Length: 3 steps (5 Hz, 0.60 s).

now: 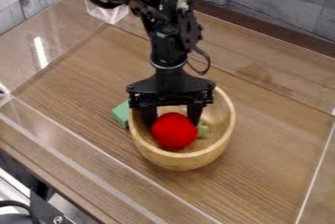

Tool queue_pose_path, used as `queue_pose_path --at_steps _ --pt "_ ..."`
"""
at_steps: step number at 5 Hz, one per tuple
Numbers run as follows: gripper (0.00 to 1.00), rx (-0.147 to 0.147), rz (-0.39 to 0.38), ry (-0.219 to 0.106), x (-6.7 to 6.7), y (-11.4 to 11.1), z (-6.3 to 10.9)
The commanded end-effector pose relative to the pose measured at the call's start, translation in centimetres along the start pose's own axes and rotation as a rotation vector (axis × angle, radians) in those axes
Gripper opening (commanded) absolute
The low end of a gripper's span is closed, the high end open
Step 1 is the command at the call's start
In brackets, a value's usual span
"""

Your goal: Move the red fruit to the left

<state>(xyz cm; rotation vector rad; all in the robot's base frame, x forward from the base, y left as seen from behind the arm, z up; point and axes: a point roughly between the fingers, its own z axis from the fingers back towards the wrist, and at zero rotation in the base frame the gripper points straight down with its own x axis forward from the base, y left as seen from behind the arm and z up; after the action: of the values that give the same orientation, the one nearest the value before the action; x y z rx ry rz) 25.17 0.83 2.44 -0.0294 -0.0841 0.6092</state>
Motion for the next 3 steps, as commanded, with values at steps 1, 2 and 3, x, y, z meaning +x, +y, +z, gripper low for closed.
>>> queue_pose_path --at_steps 1,2,3 --pt "0.00 0.017 0.027 0.009 -0.04 0.66 -0.97" --pt "0.00 0.020 0.064 0.008 -0.42 1.07 -0.64" --pt "0.00 0.025 0.102 0.006 -0.82 1.45 -0.39"
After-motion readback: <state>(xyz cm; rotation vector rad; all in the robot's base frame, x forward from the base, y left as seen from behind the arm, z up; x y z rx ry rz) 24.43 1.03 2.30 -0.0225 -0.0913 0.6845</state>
